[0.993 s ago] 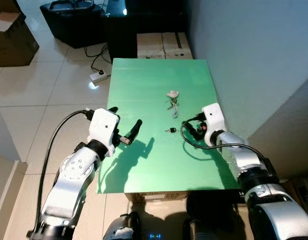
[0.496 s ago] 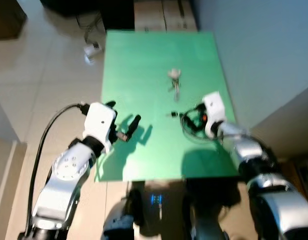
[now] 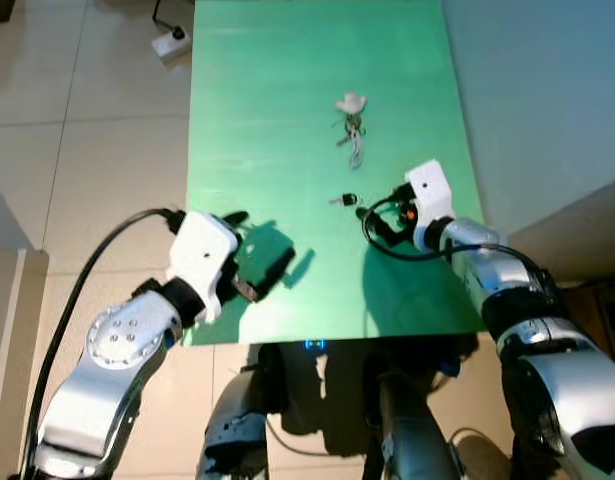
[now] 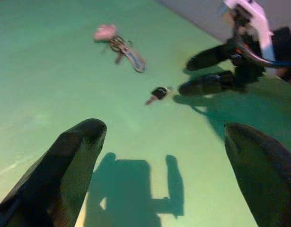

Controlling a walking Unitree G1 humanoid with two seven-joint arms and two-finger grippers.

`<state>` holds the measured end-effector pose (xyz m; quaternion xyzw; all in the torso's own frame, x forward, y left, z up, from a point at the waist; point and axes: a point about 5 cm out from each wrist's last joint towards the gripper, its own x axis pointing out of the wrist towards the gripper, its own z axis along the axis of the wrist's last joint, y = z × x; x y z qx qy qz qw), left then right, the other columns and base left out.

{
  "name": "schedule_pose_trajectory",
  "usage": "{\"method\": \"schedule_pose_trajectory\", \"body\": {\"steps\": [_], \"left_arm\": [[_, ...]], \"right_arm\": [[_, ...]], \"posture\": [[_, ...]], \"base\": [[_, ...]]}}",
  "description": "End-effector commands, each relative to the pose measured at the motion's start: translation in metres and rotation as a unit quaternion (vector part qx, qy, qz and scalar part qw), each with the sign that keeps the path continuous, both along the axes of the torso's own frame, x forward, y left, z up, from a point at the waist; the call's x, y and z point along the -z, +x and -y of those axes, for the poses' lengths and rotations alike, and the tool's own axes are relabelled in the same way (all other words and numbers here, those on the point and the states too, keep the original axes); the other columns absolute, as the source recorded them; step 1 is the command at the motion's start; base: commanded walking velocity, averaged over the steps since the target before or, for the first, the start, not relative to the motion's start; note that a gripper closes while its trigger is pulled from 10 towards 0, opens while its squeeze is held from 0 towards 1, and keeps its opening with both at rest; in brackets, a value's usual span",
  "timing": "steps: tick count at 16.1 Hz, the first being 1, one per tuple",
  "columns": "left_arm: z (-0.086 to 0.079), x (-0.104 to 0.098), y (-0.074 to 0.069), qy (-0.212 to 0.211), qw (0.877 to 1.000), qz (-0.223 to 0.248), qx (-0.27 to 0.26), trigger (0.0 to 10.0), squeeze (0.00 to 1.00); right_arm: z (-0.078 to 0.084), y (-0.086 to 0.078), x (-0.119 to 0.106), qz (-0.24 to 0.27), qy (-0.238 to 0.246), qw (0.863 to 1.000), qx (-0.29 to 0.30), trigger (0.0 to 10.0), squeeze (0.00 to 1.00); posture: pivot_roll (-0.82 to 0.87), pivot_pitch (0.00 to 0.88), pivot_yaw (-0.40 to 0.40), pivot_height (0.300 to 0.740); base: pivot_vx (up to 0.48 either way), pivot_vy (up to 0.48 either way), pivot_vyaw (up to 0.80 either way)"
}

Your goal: Hang keys on a hook

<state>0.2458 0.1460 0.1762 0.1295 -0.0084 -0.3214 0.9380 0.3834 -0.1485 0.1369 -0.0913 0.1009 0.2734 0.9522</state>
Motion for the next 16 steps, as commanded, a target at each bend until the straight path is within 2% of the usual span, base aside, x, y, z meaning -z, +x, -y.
{"method": "schedule_pose_trajectory", "body": {"steps": [1, 3, 6, 8, 10, 11, 12, 15, 16], "left_arm": [[0.002, 0.003, -0.007, 0.003, 1.0, -0.014, 0.016, 10.0, 0.0], [0.003, 0.003, -0.011, 0.003, 1.0, -0.013, 0.013, 10.0, 0.0], [-0.002, 0.009, -0.02, -0.004, 1.0, -0.008, -0.012, 10.0, 0.0], [-0.01, 0.02, -0.016, -0.025, 0.998, -0.01, -0.059, 10.0, 0.0], [-0.014, 0.026, -0.007, -0.044, 0.995, -0.004, -0.094, 10.0, 0.0], [-0.014, 0.025, -0.004, -0.052, 0.993, 0.002, -0.105, 10.0, 0.0], [-0.018, 0.029, 0.006, -0.064, 0.988, 0.011, -0.14, 10.0, 0.0], [-0.014, 0.033, 0.015, -0.061, 0.988, 0.012, -0.143, 10.0, 0.0], [-0.01, 0.033, 0.019, -0.067, 0.988, 0.016, -0.139, 10.0, 0.0]], "right_arm": [[-0.001, -0.002, 0.004, -0.006, 0.012, 1.0, -0.006, 10.0, 1.0], [-0.001, -0.001, 0.001, 0.011, 0.015, 1.0, -0.005, 10.0, 1.0], [0.001, -0.002, 0.009, 0.027, -0.027, 0.999, 0.027, 10.0, 1.0], [-0.003, -0.003, 0.014, 0.051, -0.04, 0.996, 0.06, 10.0, 1.0], [-0.01, -0.003, 0.004, 0.103, -0.008, 0.991, 0.085, 10.0, 1.0], [-0.012, -0.004, 0.002, 0.114, 0.011, 0.99, 0.087, 10.0, 0.72], [-0.013, -0.021, 0.002, 0.137, 0.053, 0.985, 0.092, 10.0, 0.0], [-0.008, -0.049, 0.013, 0.132, 0.058, 0.984, 0.101, 10.0, 0.0], [-0.005, -0.072, 0.019, 0.124, 0.061, 0.983, 0.117, 10.0, 0.0]], "posture": [[0.07, 0.491, 0.044, 0.74], [0.08, 0.46, 0.02, 0.74], [0.08, 0.354, 0.035, 0.74], [0.06, 0.239, 0.064, 0.74], [0.02, 0.188, 0.063, 0.74], [0.02, 0.179, 0.059, 0.74], [-0.01, 0.105, 0.055, 0.74], [-0.04, 0.075, 0.046, 0.74], [-0.06, 0.069, 0.057, 0.74]], "base": [[0.0, 0.0, 0.0], [0.0, 0.0, 0.0], [0.0, 0.0, 0.0], [0.0, 0.0, 0.0], [0.0, 0.0, 0.0], [0.0, 0.0, 0.0], [0.0, 0.0, 0.0], [0.0, 0.0, 0.0], [0.0, 0.0, 0.0]]}}
